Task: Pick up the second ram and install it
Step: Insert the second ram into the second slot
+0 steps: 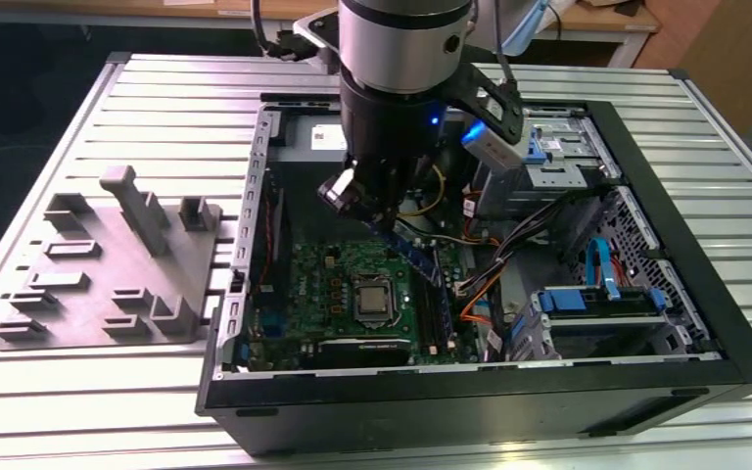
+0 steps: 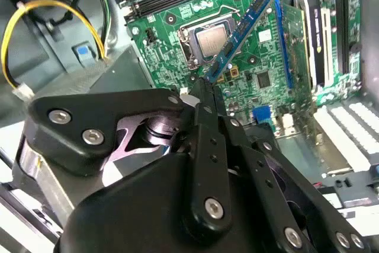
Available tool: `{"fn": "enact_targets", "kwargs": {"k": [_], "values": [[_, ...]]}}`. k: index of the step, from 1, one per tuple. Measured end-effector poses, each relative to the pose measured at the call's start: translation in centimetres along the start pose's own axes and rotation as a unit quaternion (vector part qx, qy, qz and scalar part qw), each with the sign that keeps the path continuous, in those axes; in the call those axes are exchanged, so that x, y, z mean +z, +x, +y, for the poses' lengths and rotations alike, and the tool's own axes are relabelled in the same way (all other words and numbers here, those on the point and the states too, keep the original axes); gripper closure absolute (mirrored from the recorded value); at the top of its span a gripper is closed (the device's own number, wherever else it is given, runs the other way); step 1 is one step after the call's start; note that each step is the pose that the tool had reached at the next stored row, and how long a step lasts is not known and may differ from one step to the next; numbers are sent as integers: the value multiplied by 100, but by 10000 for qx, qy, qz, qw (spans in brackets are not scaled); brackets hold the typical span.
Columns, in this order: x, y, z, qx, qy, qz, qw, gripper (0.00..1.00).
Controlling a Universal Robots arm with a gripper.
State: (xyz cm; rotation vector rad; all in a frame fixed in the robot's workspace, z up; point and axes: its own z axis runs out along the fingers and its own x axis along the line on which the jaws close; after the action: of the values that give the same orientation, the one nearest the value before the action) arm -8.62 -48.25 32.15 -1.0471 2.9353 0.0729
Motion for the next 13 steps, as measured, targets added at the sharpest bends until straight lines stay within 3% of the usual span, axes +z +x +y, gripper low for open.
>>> {"fn": "enact_targets", "kwargs": {"k": [5,10,13], "values": [[10,0,0,454,17,-16,9990,89],[20,1,-1,911,35,-33,9958,89],[20,1,-1,977,38,-35,9952,89]]}}
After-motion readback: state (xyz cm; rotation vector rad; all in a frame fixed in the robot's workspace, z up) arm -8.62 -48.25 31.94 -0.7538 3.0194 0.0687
